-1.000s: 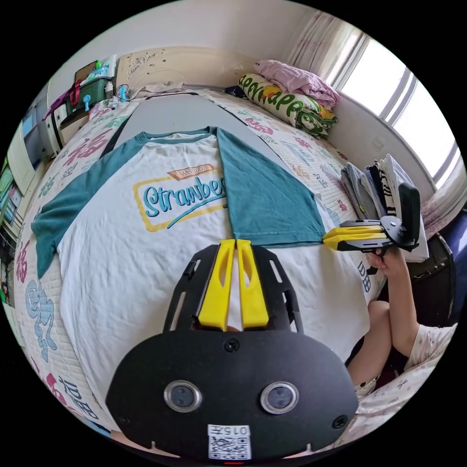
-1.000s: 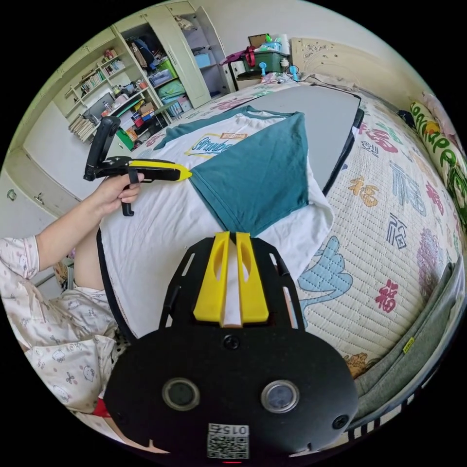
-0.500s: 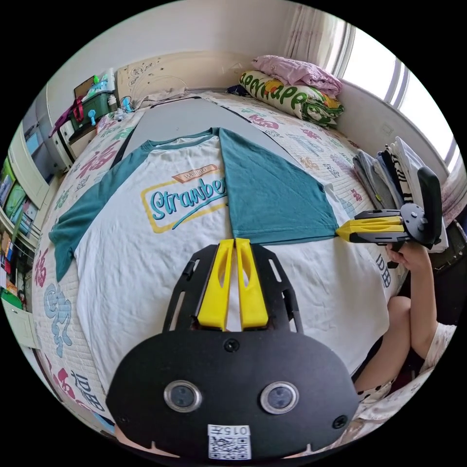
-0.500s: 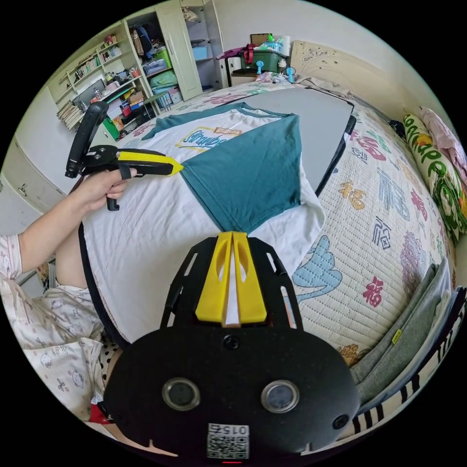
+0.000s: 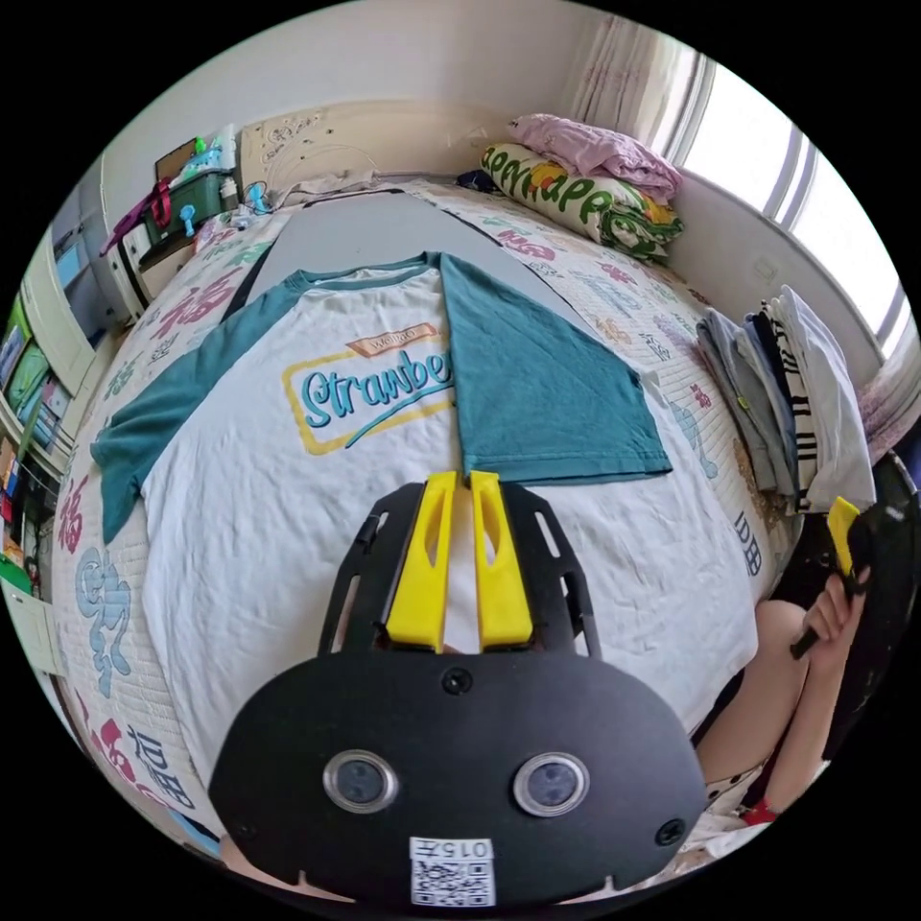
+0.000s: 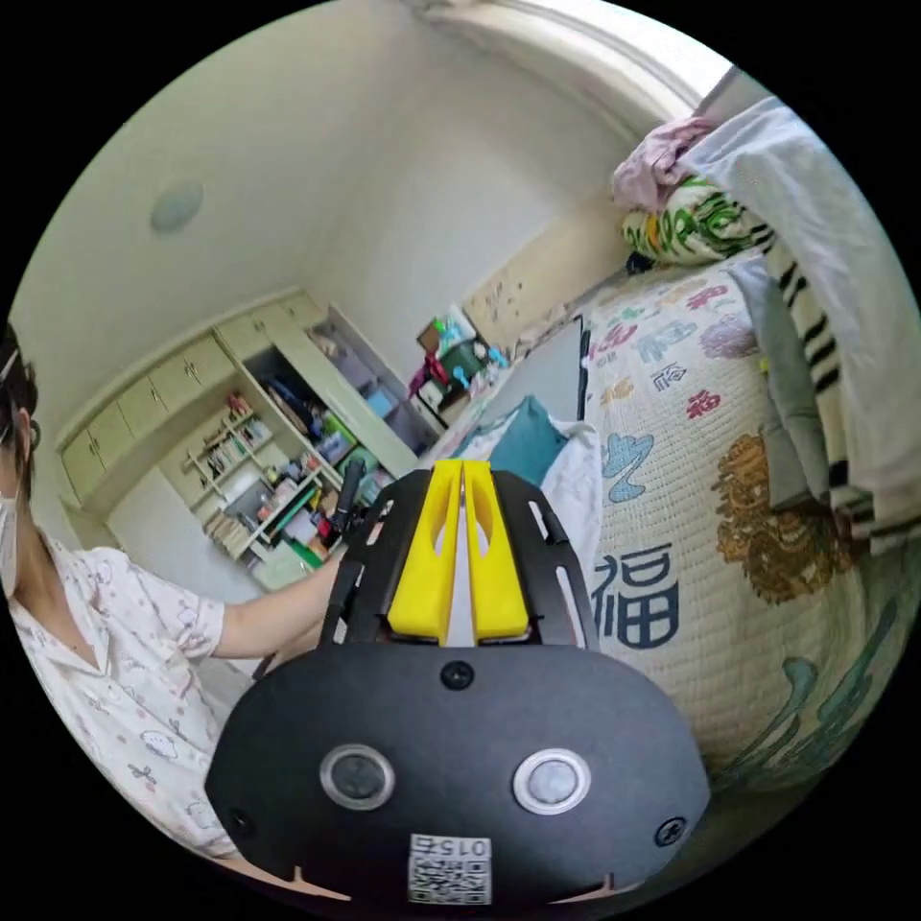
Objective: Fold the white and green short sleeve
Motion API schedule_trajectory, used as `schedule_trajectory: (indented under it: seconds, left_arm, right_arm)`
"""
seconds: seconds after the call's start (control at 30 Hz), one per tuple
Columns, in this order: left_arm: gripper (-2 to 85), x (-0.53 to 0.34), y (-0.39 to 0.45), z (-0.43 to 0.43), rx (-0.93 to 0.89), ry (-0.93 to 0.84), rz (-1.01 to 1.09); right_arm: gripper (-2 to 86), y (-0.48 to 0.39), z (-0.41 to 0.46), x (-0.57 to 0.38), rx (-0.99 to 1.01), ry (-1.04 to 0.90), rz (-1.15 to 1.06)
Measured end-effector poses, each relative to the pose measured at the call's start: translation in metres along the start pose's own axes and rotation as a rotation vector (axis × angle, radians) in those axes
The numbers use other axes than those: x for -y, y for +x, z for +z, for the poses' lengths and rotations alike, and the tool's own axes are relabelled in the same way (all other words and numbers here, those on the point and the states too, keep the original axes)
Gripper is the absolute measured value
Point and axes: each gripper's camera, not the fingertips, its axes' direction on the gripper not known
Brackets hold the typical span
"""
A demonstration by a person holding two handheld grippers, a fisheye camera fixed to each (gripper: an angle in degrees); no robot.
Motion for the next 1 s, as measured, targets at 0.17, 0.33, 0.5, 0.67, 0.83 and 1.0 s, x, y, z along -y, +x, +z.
schedule_trajectory:
  seconds: [0.17,0.33,0.5,0.67,0.83,1.0]
  left_arm:
    - [10.6,-0.029,-0.008,-0.06,-0.184,0.088,-0.016]
    - [11.4,-0.102,-0.01,-0.176,-0.178,0.23,0.03]
    - [11.3,-0.178,-0.04,-0.273,-0.094,0.288,-0.042]
    - [11.2,-0.199,-0.054,-0.341,-0.089,0.338,-0.135]
    - [11.2,-0.19,-0.055,-0.397,-0.085,0.386,-0.2]
    - [11.5,-0.133,-0.063,-0.446,-0.037,0.406,-0.296]
  right_arm:
    - [-0.5,0.023,-0.07,-0.056,0.057,0.18,0.081]
    - [-0.5,-0.023,-0.131,-0.074,-0.011,0.204,0.028]
    - [-0.5,-0.143,-0.241,-0.1,-0.217,0.483,-0.162]
    - [-0.6,-0.206,-0.307,-0.162,-0.184,0.694,-0.276]
    - [-0.6,-0.189,-0.344,-0.213,0.097,0.742,-0.243]
    - [-0.6,-0.193,-0.335,-0.249,0.466,0.816,-0.303]
